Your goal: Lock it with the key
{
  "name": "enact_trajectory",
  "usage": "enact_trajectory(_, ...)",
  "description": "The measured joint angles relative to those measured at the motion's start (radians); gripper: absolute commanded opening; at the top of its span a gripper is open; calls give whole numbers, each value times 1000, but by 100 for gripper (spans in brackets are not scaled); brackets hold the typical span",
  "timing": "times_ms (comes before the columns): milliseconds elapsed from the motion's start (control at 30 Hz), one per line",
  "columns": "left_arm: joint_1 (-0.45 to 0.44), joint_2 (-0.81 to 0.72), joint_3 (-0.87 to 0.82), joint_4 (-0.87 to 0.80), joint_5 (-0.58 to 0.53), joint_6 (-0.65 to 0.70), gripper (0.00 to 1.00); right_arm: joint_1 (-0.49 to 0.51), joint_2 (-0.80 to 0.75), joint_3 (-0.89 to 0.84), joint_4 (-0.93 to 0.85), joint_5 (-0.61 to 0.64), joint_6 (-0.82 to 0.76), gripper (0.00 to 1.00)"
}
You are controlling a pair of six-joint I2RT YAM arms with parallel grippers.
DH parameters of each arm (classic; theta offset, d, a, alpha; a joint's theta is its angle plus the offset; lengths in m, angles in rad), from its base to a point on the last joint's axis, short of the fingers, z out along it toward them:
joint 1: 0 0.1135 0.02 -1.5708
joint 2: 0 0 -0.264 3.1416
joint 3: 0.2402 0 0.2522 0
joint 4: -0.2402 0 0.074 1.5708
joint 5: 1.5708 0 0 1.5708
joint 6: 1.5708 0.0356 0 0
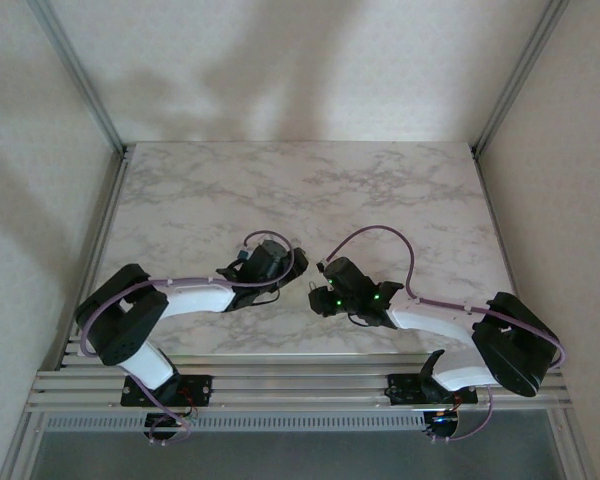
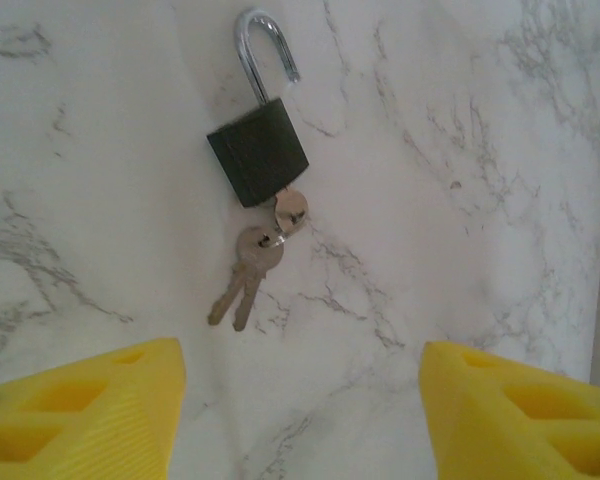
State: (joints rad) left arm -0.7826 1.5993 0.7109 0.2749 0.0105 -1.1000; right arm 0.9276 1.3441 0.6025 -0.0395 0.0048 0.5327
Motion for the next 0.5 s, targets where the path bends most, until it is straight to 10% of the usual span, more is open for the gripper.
enact_trajectory(500,-52,57,13,40,21,-24,41,1,-2,-4,18,-3,-6,27)
